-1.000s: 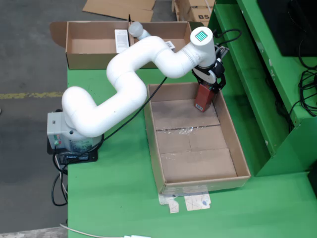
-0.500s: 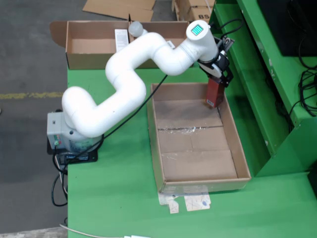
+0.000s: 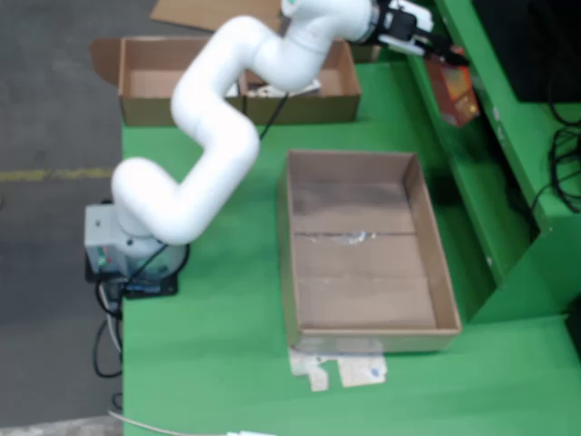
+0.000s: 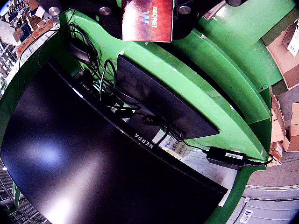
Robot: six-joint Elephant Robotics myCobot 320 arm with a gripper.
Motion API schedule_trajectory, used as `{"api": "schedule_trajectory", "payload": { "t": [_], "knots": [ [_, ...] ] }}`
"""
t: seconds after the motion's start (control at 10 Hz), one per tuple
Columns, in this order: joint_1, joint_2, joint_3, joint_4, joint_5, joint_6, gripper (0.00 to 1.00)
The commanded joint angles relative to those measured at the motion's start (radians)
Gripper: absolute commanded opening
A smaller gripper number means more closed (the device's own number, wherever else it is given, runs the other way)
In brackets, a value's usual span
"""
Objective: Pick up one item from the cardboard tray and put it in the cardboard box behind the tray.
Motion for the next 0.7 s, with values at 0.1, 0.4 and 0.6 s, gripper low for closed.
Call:
{"api": "schedule_trajectory", "payload": {
  "t": [0.1, 0.4, 0.6],
  "knots": [
    [0.293, 0.092, 0.029, 0.013, -0.038, -0.133, 0.0],
    [0.459, 0.004, 0.029, 0.013, -0.038, -0.215, 0.0],
    [0.481, -0.008, 0.029, 0.013, -0.038, -0.163, 0.0]
  ]
}}
